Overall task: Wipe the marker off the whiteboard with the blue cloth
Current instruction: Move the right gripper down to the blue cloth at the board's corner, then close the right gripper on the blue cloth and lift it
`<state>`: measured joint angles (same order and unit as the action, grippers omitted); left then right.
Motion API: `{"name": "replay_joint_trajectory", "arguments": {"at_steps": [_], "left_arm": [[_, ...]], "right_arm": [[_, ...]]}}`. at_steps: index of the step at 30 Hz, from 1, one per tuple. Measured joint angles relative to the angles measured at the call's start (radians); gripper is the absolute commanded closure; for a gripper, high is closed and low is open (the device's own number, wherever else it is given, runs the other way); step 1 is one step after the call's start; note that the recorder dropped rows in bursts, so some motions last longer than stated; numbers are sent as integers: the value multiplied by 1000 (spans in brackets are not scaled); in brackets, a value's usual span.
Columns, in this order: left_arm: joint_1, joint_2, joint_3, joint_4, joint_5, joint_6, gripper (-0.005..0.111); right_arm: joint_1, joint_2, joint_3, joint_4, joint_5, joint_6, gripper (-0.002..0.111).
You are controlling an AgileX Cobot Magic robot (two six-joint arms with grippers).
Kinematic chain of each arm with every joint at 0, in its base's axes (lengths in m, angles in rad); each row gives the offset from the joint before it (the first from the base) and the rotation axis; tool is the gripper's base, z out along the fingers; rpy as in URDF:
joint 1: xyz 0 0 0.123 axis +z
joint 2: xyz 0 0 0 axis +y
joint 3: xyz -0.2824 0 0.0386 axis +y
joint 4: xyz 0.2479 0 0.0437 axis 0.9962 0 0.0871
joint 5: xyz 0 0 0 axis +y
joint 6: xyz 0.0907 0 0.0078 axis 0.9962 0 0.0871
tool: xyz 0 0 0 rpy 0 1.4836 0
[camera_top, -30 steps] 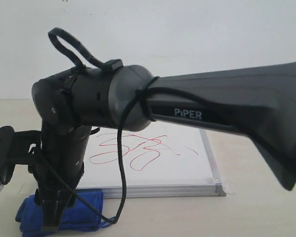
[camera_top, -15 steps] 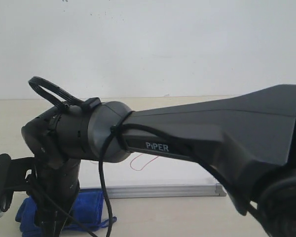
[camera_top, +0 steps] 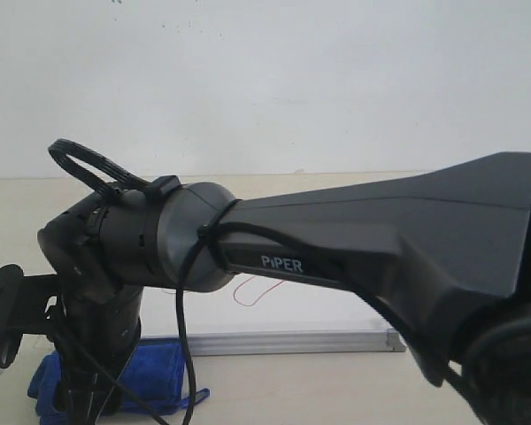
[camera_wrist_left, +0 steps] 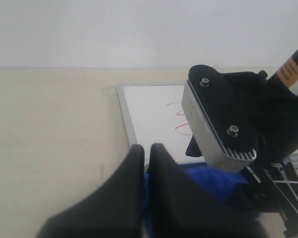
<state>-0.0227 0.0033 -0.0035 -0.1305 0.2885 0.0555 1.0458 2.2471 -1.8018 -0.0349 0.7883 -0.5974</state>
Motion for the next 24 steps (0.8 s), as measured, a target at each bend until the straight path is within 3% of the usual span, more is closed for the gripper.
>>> {"name": "replay_joint_trajectory", "arguments": {"at_steps": [24], "left_arm": [[0,0,0,0,0,0,103]], "right_arm": [[0,59,-1,-39,-47,16,35]]}}
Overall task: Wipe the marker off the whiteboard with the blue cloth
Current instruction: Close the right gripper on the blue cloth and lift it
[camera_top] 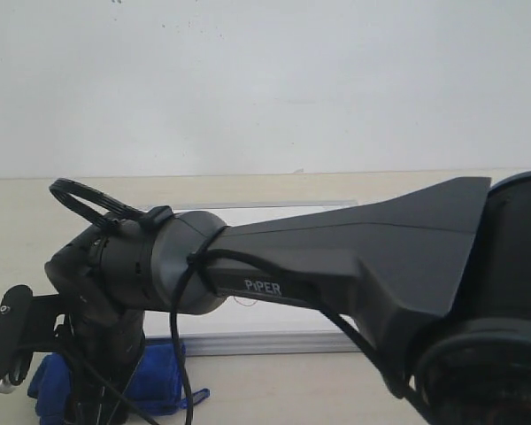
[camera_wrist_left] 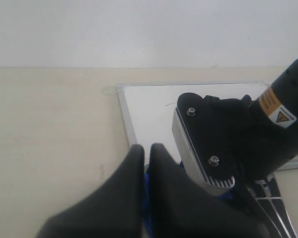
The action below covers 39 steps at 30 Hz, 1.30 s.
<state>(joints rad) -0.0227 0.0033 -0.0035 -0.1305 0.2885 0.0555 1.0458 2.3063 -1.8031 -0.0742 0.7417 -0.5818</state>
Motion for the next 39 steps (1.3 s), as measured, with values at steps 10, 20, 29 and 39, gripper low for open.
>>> {"name": "replay_joint_trajectory", "arguments": {"at_steps": [10,20,29,39], "left_arm": [[0,0,0,0,0,0,103],[0,0,0,0,0,0,103],[0,0,0,0,0,0,103],[0,0,0,0,0,0,103]], "right_arm": [[0,27,0,-12,-12,10,35],[0,27,0,-14,-40,8,35],[0,27,0,-12,-40,10,46],[0,27,-1,-14,-14,10,108]]}}
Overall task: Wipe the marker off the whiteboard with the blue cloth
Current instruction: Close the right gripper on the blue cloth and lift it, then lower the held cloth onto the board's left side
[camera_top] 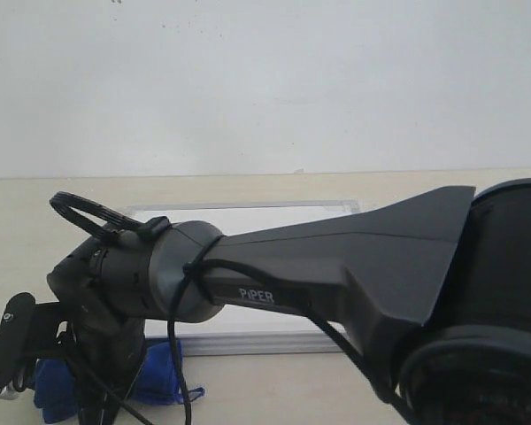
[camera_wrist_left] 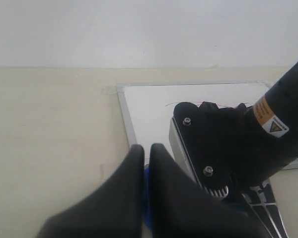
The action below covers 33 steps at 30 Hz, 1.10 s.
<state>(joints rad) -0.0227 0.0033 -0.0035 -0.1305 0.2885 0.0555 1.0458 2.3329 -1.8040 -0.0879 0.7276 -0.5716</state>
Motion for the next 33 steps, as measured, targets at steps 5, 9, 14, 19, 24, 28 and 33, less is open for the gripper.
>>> {"name": "replay_joint_trajectory", "arguments": {"at_steps": [5,9,14,19,24,28,33], "left_arm": [[0,0,0,0,0,0,103],[0,0,0,0,0,0,103],[0,0,0,0,0,0,103],[0,0,0,0,0,0,103],[0,0,0,0,0,0,103],[0,0,0,0,0,0,103],[0,0,0,0,0,0,103]], "right_arm": [[0,0,-2,0,2,-2,108],[0,-14,-2,0,12,-2,108],[0,-69,0,0,29,-2,108],[0,-144,0,-16,31,12,108],[-2,-160,0,-175,24,194,108],[-44,-160,0,-262,15,328,109],[-148,-158,0,-193,-38,386,109]]}}
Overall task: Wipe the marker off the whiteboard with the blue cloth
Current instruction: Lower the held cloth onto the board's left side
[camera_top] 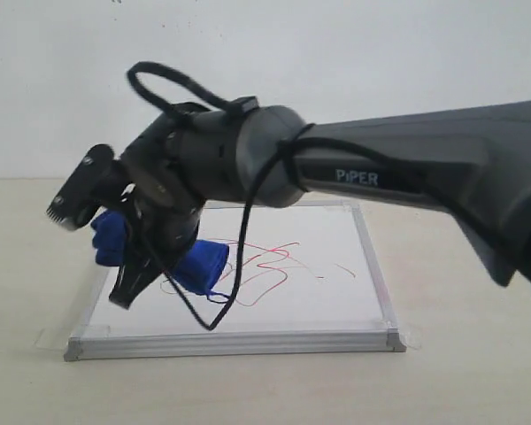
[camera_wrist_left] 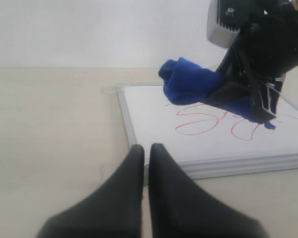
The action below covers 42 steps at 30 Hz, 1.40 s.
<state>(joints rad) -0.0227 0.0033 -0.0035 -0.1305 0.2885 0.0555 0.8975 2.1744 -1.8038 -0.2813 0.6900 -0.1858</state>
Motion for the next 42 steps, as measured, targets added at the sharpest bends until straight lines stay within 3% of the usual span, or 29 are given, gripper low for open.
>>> {"name": "replay_joint_trajectory", "arguments": {"at_steps": [7,16,29,42], "left_arm": [[0,0,0,0,0,0,103],[0,0,0,0,0,0,103],[0,0,0,0,0,0,103],[0,0,0,0,0,0,103]], "right_arm": [[-142,0,0,340,-151,12,109],[-155,100,-99,486,-207,19,109],[-153,330,-362,560,-33,39,109],[-137,381,-400,537,20,92,109]]}}
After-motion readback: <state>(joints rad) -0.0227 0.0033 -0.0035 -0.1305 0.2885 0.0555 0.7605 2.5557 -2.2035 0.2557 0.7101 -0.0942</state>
